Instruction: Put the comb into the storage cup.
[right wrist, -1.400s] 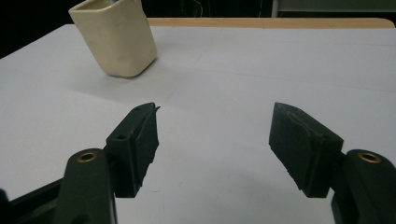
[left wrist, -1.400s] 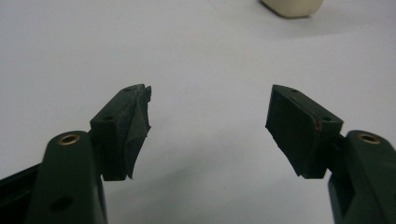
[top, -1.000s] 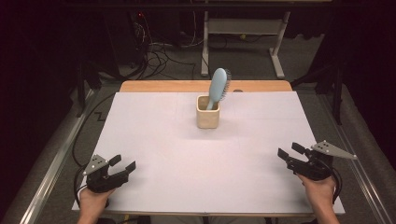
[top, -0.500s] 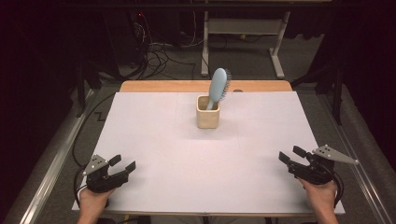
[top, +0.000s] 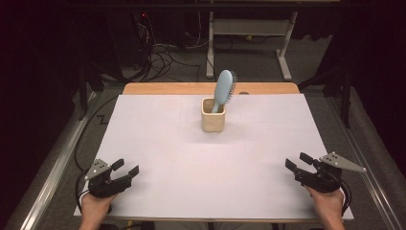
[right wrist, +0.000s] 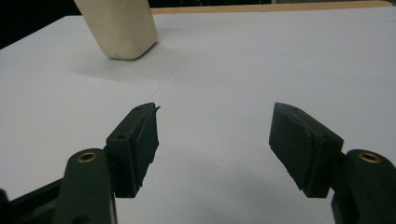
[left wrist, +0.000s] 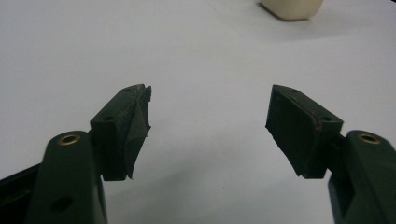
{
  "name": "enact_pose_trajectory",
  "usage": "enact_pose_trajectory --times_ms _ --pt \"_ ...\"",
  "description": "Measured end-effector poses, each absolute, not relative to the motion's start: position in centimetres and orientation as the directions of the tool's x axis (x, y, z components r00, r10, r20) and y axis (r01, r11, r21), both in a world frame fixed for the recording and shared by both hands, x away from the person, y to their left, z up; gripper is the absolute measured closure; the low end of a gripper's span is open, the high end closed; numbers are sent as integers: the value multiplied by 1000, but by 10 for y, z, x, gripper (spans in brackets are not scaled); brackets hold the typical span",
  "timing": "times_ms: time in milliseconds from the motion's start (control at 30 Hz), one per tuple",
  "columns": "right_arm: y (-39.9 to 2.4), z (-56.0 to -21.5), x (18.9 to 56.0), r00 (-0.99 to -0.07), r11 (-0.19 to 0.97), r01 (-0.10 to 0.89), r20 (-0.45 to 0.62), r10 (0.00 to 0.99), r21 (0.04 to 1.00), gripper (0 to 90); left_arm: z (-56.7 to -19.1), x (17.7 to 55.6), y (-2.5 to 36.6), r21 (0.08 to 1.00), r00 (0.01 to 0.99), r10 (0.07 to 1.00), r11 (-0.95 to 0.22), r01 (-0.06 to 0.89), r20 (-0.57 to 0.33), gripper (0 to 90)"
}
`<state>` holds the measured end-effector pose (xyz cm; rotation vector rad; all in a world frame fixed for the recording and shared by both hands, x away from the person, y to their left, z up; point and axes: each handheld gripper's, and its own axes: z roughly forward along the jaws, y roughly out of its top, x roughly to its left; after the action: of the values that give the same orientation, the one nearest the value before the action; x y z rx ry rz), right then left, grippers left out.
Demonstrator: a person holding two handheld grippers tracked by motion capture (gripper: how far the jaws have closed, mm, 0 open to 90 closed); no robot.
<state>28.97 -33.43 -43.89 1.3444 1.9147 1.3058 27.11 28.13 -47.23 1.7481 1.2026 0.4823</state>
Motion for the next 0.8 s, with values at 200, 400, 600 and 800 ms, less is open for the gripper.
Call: enact_pose_trajectory --times_ms 200,400,600,800 --pt "-335 -441 289 -414 76 463 140 899 883 338 -472 271 281 853 442 879 -87 514 -177 305" --pt "-335 -442 288 -411 73 465 143 900 882 337 -472 271 282 854 441 880 -84 514 -179 305" --pt "-338 -445 287 -407 74 468 140 903 881 336 -472 271 282 855 440 880 -82 513 -179 306" --pt "-340 -449 286 -400 70 473 143 905 878 335 -472 271 283 855 440 880 -82 512 -180 305"
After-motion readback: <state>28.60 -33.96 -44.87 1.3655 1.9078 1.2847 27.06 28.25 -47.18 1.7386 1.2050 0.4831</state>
